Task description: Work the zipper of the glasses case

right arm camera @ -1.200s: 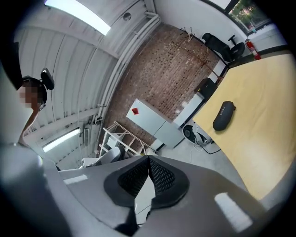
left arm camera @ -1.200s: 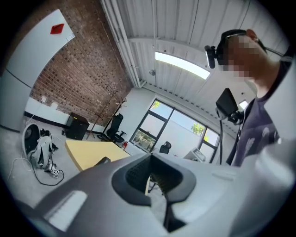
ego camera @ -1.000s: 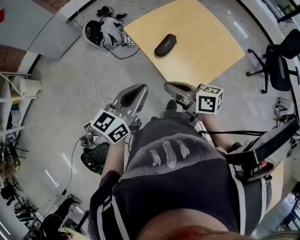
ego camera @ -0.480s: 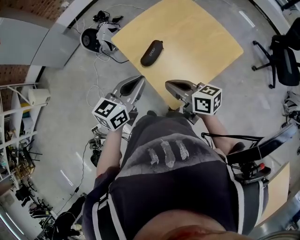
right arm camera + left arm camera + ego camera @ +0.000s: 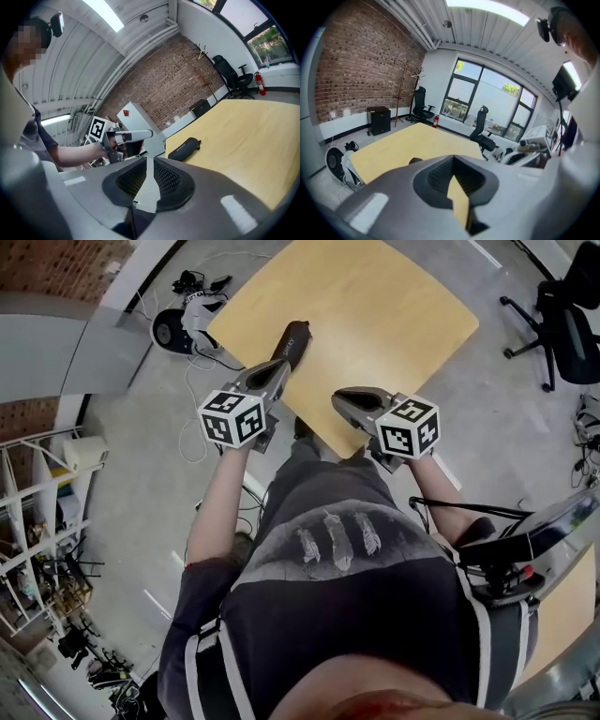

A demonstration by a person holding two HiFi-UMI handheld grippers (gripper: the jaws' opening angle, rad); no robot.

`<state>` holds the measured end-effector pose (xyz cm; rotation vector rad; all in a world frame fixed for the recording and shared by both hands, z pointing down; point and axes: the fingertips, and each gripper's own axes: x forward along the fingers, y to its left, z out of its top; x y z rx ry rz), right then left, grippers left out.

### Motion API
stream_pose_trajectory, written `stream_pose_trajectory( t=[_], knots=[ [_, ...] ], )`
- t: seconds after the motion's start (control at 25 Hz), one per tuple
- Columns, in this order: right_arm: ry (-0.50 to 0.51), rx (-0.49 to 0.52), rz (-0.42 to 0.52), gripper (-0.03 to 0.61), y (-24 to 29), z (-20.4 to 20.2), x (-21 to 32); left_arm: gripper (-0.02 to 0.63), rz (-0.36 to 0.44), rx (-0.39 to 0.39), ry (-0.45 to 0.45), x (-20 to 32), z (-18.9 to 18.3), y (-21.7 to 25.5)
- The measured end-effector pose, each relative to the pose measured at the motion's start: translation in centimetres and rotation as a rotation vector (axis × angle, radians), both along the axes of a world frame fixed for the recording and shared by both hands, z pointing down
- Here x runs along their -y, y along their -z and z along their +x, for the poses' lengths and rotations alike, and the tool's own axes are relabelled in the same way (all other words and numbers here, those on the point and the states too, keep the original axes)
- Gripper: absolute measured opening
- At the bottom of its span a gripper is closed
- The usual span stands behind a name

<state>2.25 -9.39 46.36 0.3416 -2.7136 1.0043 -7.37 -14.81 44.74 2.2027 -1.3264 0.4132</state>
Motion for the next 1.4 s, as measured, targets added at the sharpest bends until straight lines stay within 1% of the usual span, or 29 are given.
stream_pose_trajectory(
  t=[0.12, 0.28, 0.48, 0.56, 0.68, 0.84, 1.04, 1.16, 1.4],
  knots=[
    [0.019, -0.067, 0.043, 0.108, -1.2, -0.9, 0.5, 0.0, -0.045, 0.052, -0.041, 1.8, -0.8, -2.4],
    [0.057, -0.226, 0.168, 0.124, -3.3, -1.8, 2.1, 0.0, -0.075, 0.075, -0.084, 3.4, -1.3, -4.9],
    [0.087, -0.439, 0.347, 0.129, -6.7, -3.9, 6.2, 0.0, -0.092, 0.053, -0.14, 4.6, -2.0, -7.5],
    [0.104, -0.522, 0.396, 0.129, -8.3, -4.6, 7.9, 0.0, -0.097, 0.03, -0.156, 5.1, -2.3, -8.1],
    [0.118, -0.601, 0.451, 0.132, -10.1, -5.8, 10.7, 0.0, -0.113, -0.013, -0.174, 5.9, -2.7, -9.0],
    [0.151, -0.676, 0.494, 0.133, -12.4, -7.1, 13.3, 0.0, -0.132, -0.036, -0.206, 6.5, -3.1, -9.9],
    [0.182, -0.735, 0.518, 0.144, -14.8, -7.6, 14.7, 0.0, -0.146, -0.021, -0.262, 6.5, -2.8, -10.9],
    [0.222, -0.754, 0.536, 0.16, -15.5, -8.0, 15.1, 0.0, -0.157, -0.016, -0.276, 6.8, -2.7, -11.4],
    [0.273, -0.769, 0.559, 0.16, -16.9, -9.0, 15.6, 0.0, -0.198, -0.009, -0.283, 6.5, -2.8, -12.7]
  ],
)
